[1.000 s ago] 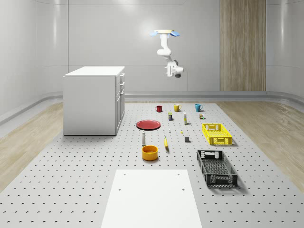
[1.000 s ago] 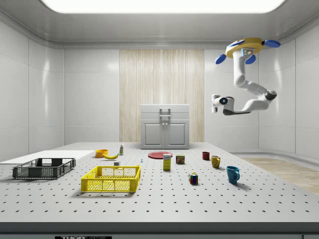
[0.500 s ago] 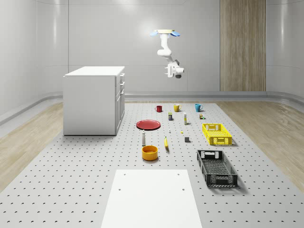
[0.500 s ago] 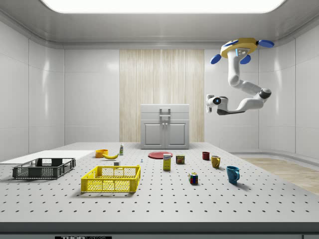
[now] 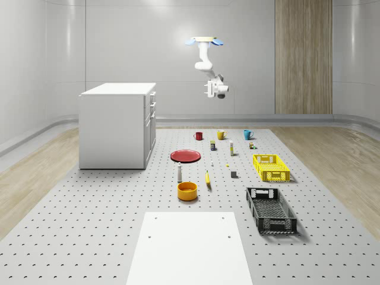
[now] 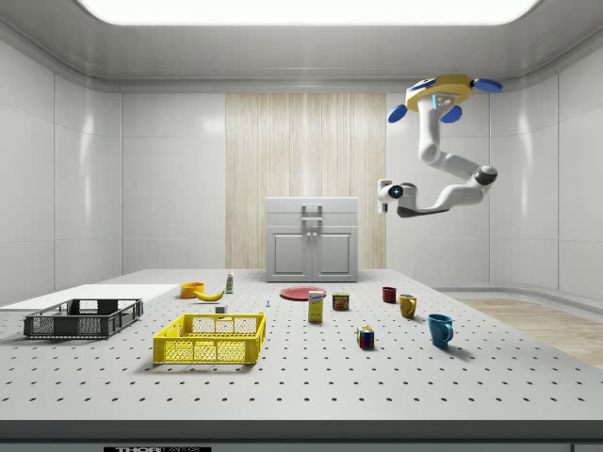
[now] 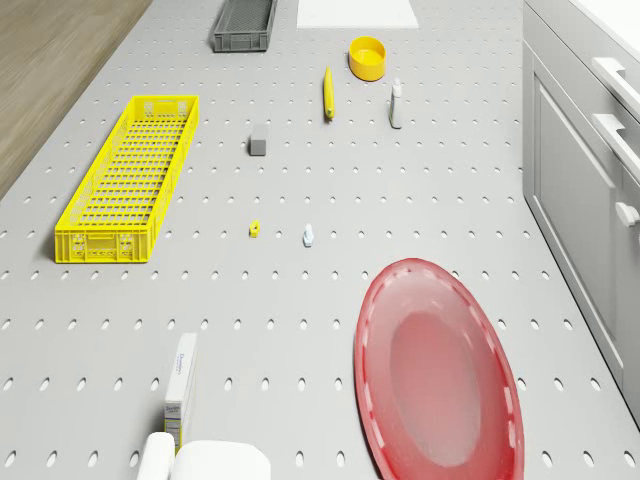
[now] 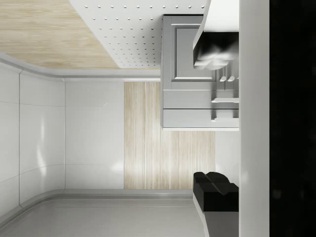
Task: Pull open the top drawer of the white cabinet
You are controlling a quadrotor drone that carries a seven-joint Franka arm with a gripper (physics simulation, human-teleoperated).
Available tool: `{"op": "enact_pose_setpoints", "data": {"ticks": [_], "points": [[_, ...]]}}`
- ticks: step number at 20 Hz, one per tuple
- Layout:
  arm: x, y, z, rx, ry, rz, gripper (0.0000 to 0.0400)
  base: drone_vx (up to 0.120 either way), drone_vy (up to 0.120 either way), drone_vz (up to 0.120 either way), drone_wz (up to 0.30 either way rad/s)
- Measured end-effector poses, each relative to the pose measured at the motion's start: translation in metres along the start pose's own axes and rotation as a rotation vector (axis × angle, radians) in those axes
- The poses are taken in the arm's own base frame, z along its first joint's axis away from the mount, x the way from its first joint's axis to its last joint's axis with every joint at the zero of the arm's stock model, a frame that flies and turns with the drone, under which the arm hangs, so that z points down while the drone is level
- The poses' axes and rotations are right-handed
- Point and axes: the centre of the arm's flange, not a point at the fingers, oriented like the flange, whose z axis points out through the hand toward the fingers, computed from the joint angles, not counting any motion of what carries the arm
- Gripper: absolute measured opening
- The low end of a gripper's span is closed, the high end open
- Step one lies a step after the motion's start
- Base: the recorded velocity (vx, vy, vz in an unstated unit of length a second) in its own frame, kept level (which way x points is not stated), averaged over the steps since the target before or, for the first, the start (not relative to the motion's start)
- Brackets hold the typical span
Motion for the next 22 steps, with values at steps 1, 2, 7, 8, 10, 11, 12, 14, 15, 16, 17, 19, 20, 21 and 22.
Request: {"op": "enact_pose_setpoints", "data": {"ticks": [1,2,7,8,10,11,12,14,15,16,17,19,20,21,22], "points": [[0.0000,0.0000,0.0000,0.000,0.000,0.000,0.0305,0.120,0.000,0.000,0.000],[0.0000,0.0000,0.0000,0.000,0.000,0.000,0.0305,0.120,0.000,0.000,0.000],[0.0000,0.0000,0.0000,0.000,0.000,0.000,0.0305,0.120,-0.080,0.000,0.000],[0.0000,0.0000,0.0000,0.000,0.000,0.000,0.0305,0.120,-0.120,0.000,0.000],[0.0000,0.0000,0.0000,0.000,0.000,0.000,0.0305,0.120,-0.120,0.000,0.000],[0.0000,0.0000,0.0000,0.000,0.000,0.000,0.0305,0.120,-0.120,0.000,0.000],[0.0000,0.0000,0.0000,0.000,0.000,0.000,0.0305,0.120,-0.120,0.000,0.000],[0.0000,0.0000,0.0000,0.000,0.000,0.000,0.0305,0.120,-0.120,0.000,0.000],[0.0000,0.0000,0.0000,0.000,0.000,0.000,0.0305,0.120,-0.120,0.000,0.000],[0.0000,0.0000,0.0000,0.000,0.000,0.000,0.0305,0.120,-0.120,0.000,0.000],[0.0000,0.0000,0.0000,0.000,0.000,0.000,0.0305,0.120,-0.120,0.000,0.000],[0.0001,0.0000,0.0000,0.000,0.000,0.000,0.0305,0.120,-0.120,0.000,0.000],[0.0001,0.0000,0.0000,0.000,0.000,0.000,0.0305,0.120,-0.040,0.000,0.000],[0.0001,0.0000,0.0000,0.000,0.000,0.000,0.0305,0.120,0.000,0.000,0.000],[0.0001,0.0000,0.0000,0.000,0.000,0.000,0.0305,0.120,0.000,0.000,0.000]]}}
